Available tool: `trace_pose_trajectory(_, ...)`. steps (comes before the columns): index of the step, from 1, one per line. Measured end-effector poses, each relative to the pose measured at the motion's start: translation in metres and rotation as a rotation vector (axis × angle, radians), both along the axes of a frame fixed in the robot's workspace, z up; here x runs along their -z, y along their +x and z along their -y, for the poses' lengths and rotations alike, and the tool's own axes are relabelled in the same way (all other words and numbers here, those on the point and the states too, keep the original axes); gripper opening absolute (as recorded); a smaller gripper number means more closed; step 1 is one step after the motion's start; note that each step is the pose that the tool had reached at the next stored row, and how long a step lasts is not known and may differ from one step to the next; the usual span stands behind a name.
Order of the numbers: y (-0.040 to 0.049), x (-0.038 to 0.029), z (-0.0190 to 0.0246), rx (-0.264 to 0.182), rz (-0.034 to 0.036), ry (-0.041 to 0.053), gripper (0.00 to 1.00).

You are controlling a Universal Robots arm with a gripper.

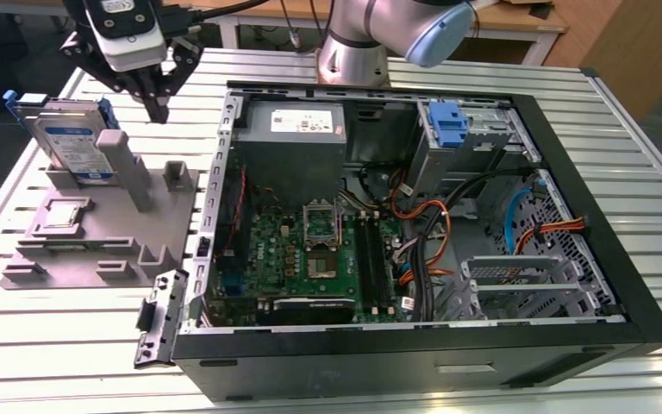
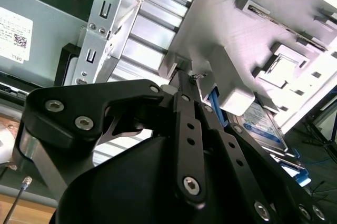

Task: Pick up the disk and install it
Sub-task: 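Reach for the disk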

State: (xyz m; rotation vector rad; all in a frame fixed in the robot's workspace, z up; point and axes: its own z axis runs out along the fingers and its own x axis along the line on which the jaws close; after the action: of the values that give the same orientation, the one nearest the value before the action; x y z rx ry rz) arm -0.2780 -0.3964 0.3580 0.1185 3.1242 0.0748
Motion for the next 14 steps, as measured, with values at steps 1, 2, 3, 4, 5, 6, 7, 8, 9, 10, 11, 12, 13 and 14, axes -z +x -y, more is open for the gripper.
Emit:
trace_pose_trajectory(1, -0.0007, 0.0000, -0.0002, 0.000, 0.0000, 0.0000, 0.10)
trace_pose_trajectory(2, -0.0013, 0.0000, -0.0006, 0.000, 0.0000, 0.0000, 0.10)
trace_pose_trajectory(3, -0.0019, 0.0000, -0.0009, 0.000, 0.0000, 0.0000, 0.10)
trace_pose_trajectory(4, -0.0028, 0.0001, -0.0011, 0.000, 0.0000, 0.0000, 0.10)
trace_pose_trajectory(5, -0.0032, 0.0001, -0.0014, 0.000, 0.0000, 0.0000, 0.10)
trace_pose_trajectory(6, -0.0037, 0.0001, -0.0015, 0.000, 0.0000, 0.0000, 0.10)
trace_pose_trajectory(7, -0.0041, 0.0001, -0.0016, 0.000, 0.0000, 0.0000, 0.10)
trace_pose_trajectory(8, -0.0045, 0.0001, -0.0018, 0.000, 0.0000, -0.0001, 0.10)
trace_pose_trajectory(9, -0.0048, 0.0001, -0.0019, 0.000, 0.0000, 0.0000, 0.10)
trace_pose_trajectory(10, -0.0051, 0.0001, -0.0020, 0.000, 0.0000, 0.0000, 0.10)
trace_pose_trajectory(11, -0.0054, 0.0001, -0.0021, 0.000, 0.0000, 0.0000, 0.10)
trace_pose_trajectory(12, -0.0057, 0.0001, -0.0022, 0.000, 0.0000, 0.0000, 0.10)
trace_pose_trajectory(13, -0.0060, 0.0002, -0.0022, 0.000, 0.0001, 0.0000, 0.10)
trace_pose_trajectory(14, -0.0061, 0.0001, -0.0023, 0.000, 0.0000, 0.0000, 0.10)
